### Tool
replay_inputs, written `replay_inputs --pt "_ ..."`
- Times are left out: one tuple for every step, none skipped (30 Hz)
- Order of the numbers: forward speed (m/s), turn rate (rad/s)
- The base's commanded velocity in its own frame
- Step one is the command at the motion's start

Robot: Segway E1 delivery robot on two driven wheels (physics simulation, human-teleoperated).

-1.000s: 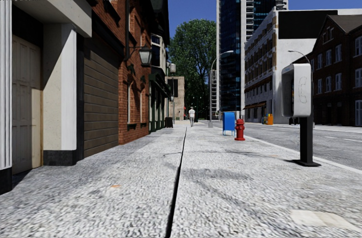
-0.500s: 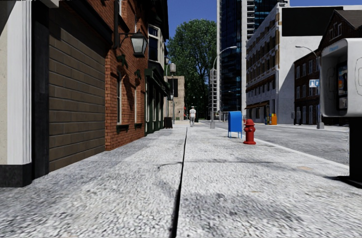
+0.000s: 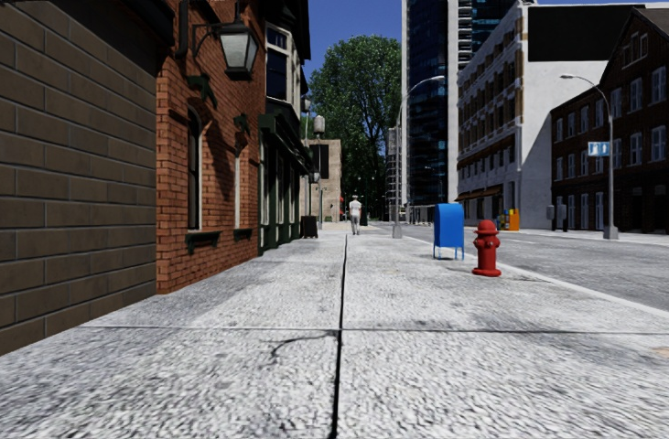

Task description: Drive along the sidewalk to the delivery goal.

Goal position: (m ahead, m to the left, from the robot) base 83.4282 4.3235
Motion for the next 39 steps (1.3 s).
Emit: replay_inputs --pt "2.0 0.0" --pt "2.0 0.0" --pt "2.0 0.0" --pt "2.0 0.0" --pt "2.0 0.0" --pt "2.0 0.0" --pt "2.0 0.0" --pt "2.0 0.0" --pt "2.0 0.0" --pt "2.0 0.0" --pt "2.0 0.0" --pt "2.0 0.0" --pt "2.0 0.0" --pt "2.0 0.0" --pt "2.0 0.0" --pt "2.0 0.0" --pt "2.0 0.0" --pt "2.0 0.0" --pt "2.0 0.0" --pt "2.0 0.0" --pt "2.0 0.0" --pt "2.0 0.0" --pt "2.0 0.0" --pt "2.0 0.0" --pt "2.0 0.0" --pt "2.0 0.0" --pt "2.0 0.0" --pt "2.0 0.0" --pt "2.0 0.0" --pt "2.0 0.0" --pt "2.0 0.0" --pt "2.0 0.0" --pt "2.0 0.0" --pt "2.0 0.0" --pt "2.0 0.0" --pt "2.0 0.0" --pt "2.0 0.0" --pt "2.0 0.0" --pt "2.0 0.0"
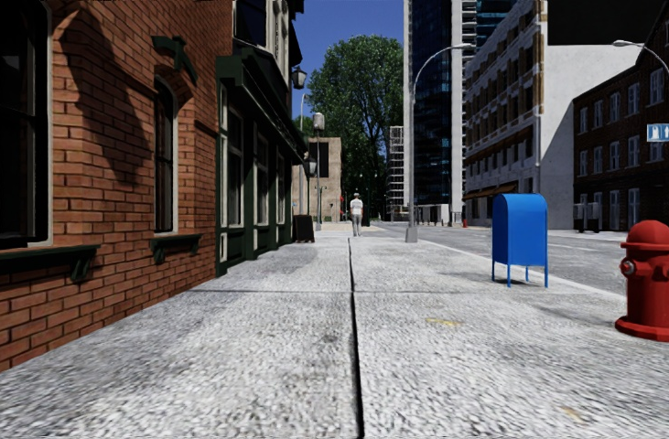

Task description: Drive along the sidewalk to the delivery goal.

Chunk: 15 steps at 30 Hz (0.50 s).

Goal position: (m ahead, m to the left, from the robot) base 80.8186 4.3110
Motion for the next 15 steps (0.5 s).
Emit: replay_inputs --pt "2.0 0.0" --pt "2.0 0.0" --pt "2.0 0.0" --pt "2.0 0.0" --pt "2.0 0.0" --pt "2.0 0.0" --pt "2.0 0.0" --pt "2.0 0.0" --pt "2.0 0.0" --pt "2.0 0.0" --pt "2.0 0.0" --pt "2.0 0.0" --pt "2.0 0.0" --pt "2.0 0.0" --pt "2.0 0.0"
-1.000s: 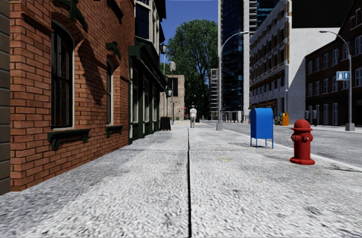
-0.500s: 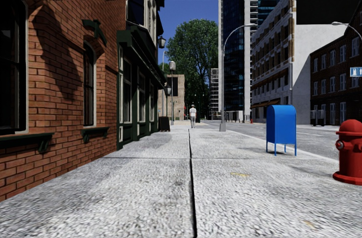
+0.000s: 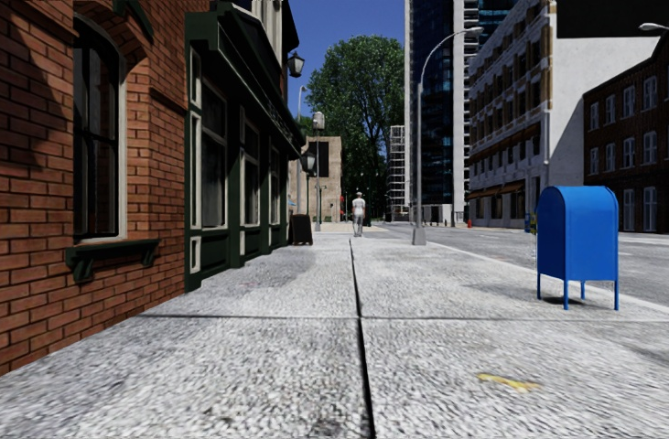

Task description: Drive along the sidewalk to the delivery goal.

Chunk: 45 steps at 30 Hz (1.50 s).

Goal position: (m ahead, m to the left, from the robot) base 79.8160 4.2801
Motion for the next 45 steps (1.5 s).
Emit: replay_inputs --pt "2.0 0.0" --pt "2.0 0.0" --pt "2.0 0.0" --pt "2.0 0.0" --pt "2.0 0.0" --pt "2.0 0.0" --pt "2.0 0.0" --pt "2.0 0.0" --pt "2.0 0.0" --pt "2.0 0.0" --pt "2.0 0.0" --pt "2.0 0.0" --pt "2.0 0.0" --pt "2.0 0.0" --pt "2.0 0.0" --pt "2.0 0.0" --pt "2.0 0.0" --pt "2.0 0.0" --pt "2.0 0.0" --pt "2.0 0.0" --pt "2.0 0.0" --pt "2.0 0.0" --pt "2.0 0.0" --pt "2.0 0.0" --pt "2.0 0.0" --pt "2.0 0.0" --pt "2.0 0.0" --pt "2.0 0.0" --pt "2.0 0.0" --pt "2.0 0.0" --pt "2.0 0.0" --pt "2.0 0.0" --pt "2.0 0.0" --pt "2.0 0.0" --pt "2.0 0.0" --pt "2.0 0.0" --pt "2.0 0.0" --pt "2.0 0.0" --pt "2.0 0.0" --pt "2.0 0.0" --pt "2.0 -0.09" --pt "2.0 -0.16" --pt "2.0 -0.17" --pt "2.0 -0.18" --pt "2.0 -0.18"
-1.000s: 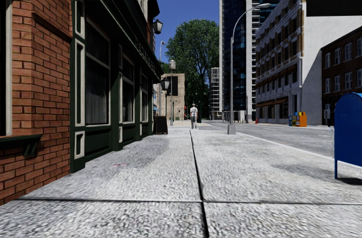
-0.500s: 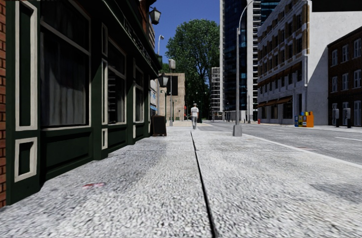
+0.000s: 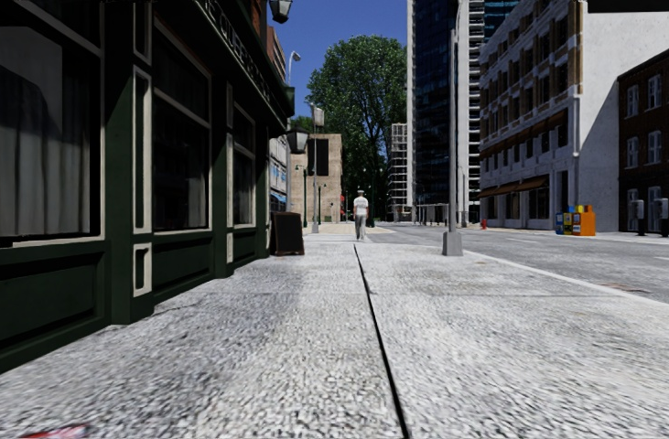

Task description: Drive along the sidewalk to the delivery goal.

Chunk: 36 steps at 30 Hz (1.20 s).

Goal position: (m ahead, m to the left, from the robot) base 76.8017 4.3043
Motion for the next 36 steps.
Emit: replay_inputs --pt "2.0 -0.18" --pt "2.0 -0.18" --pt "2.0 -0.18" --pt "2.0 -0.18" --pt "2.0 -0.18" --pt "2.0 -0.18" --pt "2.0 -0.18" --pt "2.0 -0.18" --pt "2.0 -0.18" --pt "2.0 -0.18" --pt "2.0 -0.15" --pt "2.0 -0.09" --pt "2.0 -0.08" --pt "2.0 -0.08" --pt "2.0 -0.05" --pt "2.0 0.0" --pt "2.0 0.0" --pt "2.0 0.0" --pt "2.0 0.0" --pt "2.0 0.0" --pt "2.0 0.0" --pt "2.0 0.0" --pt "2.0 0.0" --pt "2.0 0.0" --pt "2.0 0.0" --pt "2.0 0.0" --pt "2.0 0.0" --pt "2.0 0.0" --pt "2.0 0.0" --pt "2.0 0.0" --pt "2.0 0.0" --pt "2.0 0.0" --pt "2.0 0.0" --pt "2.0 0.0" --pt "2.0 0.0" --pt "2.0 0.0"
